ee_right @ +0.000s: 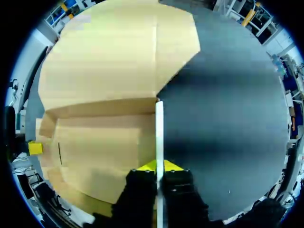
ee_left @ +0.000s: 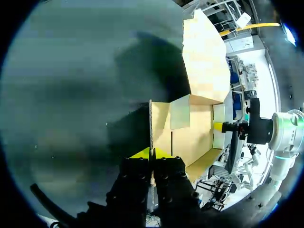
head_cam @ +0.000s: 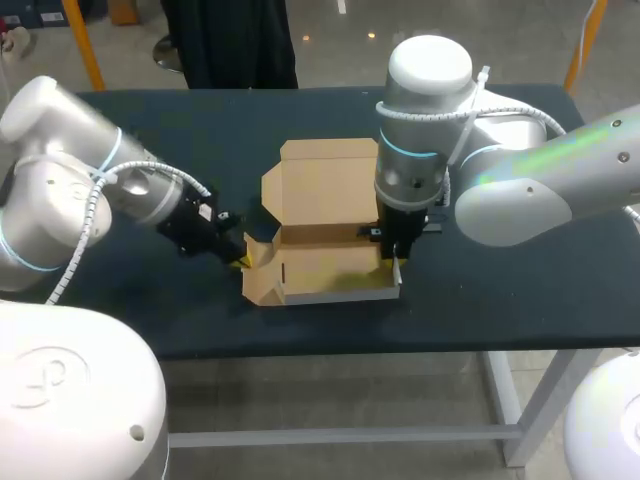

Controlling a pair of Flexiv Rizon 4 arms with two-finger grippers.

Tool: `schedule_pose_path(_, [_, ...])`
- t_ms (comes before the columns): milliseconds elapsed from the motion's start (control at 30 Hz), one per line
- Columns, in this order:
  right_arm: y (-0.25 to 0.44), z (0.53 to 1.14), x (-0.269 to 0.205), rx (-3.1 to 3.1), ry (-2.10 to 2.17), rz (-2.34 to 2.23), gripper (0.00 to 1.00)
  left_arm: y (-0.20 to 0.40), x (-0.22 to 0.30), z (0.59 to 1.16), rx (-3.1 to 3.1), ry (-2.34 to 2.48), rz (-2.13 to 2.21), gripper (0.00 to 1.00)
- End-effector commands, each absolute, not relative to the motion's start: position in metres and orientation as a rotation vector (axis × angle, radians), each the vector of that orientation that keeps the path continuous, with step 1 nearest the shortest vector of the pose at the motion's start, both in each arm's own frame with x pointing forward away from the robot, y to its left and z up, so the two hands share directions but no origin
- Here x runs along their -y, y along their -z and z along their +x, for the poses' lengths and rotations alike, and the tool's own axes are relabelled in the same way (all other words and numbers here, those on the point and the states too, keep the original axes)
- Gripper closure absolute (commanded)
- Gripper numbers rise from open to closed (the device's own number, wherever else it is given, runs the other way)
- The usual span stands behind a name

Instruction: Assemble the packaging by folding the flat box into shape, placing the metal phone stand inside, and closing the box properly

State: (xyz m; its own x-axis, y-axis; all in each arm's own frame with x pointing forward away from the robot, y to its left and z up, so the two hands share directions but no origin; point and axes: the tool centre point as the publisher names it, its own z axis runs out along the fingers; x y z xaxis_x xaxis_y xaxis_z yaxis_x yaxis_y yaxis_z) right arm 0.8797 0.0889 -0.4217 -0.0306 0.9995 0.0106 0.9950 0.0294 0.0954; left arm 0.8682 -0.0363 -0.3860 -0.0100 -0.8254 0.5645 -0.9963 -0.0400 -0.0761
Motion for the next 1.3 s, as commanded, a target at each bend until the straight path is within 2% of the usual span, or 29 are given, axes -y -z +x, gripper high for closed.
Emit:
schedule_pose_path(33, [0.421,0.881,-0.090,-2.214,-0.107,2.146,1.00,0.374,0.049,0.865,1.955,-0.575,2.045,1.00])
schedule_pose_path(833, [0.421,0.881,-0.090,-2.214,-0.107,2.146,1.00,0.353,0.093,0.865,2.093,-0.332,2.265,1.00])
schedule_pose_path(867, [0.421,0.881,-0.090,-2.214,-0.107,2.146,1.00,0.353,0.094,0.865,2.093,-0.330,2.267,0.96])
schedule_pose_path(1000, [0.421,0.881,-0.090,-2.214,-0.107,2.146,1.00,0.351,0.089,0.864,2.079,-0.353,2.256,0.64])
schedule_pose_path(1067, [0.421,0.881,-0.090,-2.214,-0.107,2.146,1.00,0.350,0.083,0.863,2.055,-0.384,2.255,0.56])
schedule_pose_path(1300, [0.421,0.881,-0.090,-2.214,-0.107,2.146,1.00,0.348,0.046,0.857,1.930,-0.512,2.178,0.55])
